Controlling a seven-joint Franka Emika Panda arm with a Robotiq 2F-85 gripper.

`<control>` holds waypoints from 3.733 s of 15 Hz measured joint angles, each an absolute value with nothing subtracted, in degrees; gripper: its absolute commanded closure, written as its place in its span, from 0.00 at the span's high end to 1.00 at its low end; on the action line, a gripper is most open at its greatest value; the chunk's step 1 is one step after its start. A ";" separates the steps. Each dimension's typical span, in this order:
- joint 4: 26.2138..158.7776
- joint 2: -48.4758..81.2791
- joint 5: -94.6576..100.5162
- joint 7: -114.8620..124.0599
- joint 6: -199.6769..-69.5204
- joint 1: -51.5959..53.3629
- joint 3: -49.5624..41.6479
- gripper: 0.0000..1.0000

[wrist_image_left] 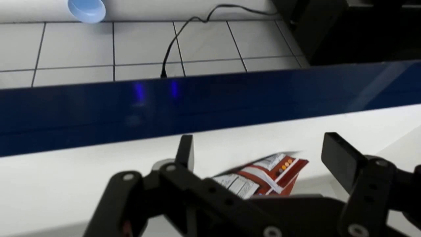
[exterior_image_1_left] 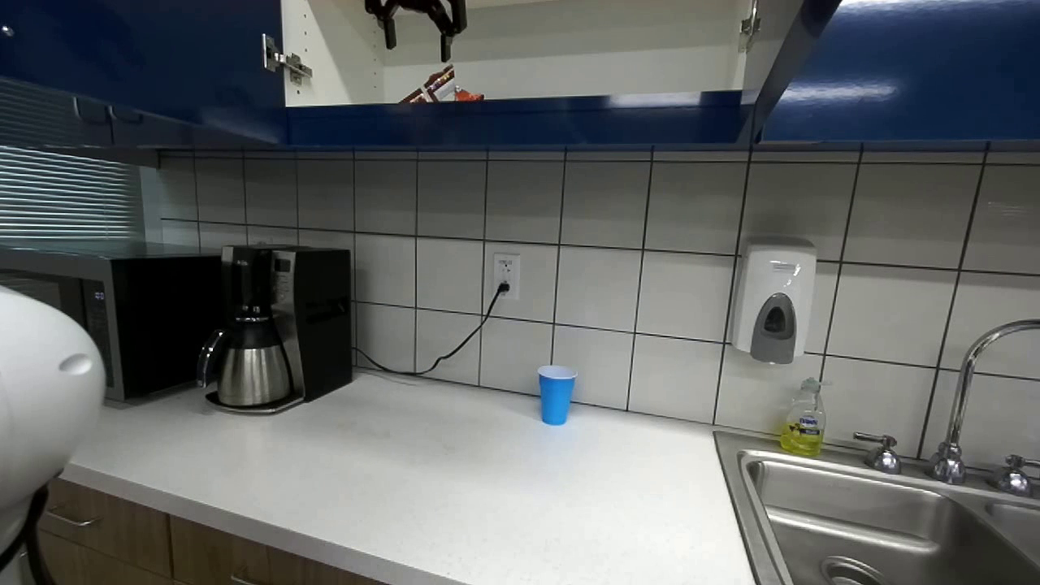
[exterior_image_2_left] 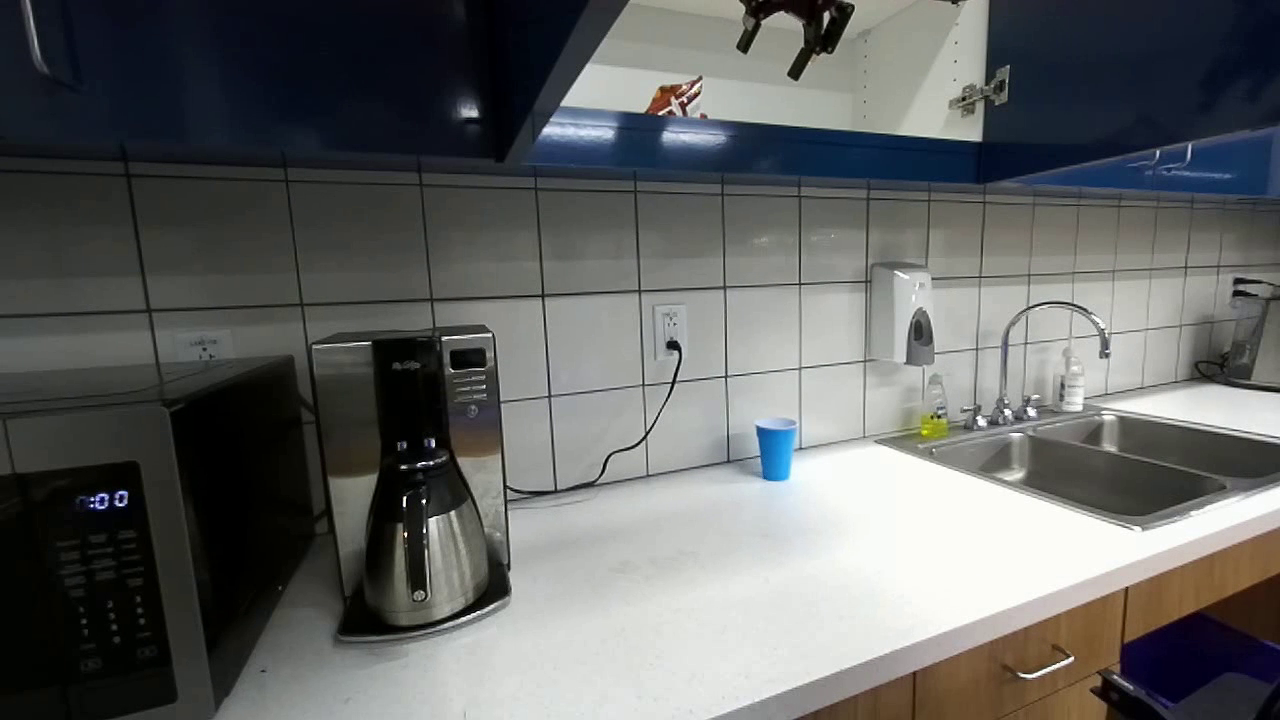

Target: Put the packet in the cabinet

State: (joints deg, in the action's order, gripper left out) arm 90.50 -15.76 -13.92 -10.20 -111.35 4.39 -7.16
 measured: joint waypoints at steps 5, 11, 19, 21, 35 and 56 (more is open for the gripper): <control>91.39 -16.74 -11.84 -10.20 -101.20 4.31 -7.05 1.00; 95.47 -18.01 -10.47 -10.78 -97.46 4.31 -6.61 1.00; 108.58 -23.25 -8.00 -14.61 -97.37 3.70 -6.68 1.00; 112.04 -24.51 -7.80 -15.55 -97.39 3.52 -6.81 1.00; 131.31 -25.20 1.97 -16.53 -101.71 2.56 -6.93 1.00; 140.05 -14.97 1.44 -16.53 -121.08 1.59 -7.48 1.00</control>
State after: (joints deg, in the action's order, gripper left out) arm 140.05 -14.97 1.44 -16.53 -121.08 1.59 -7.48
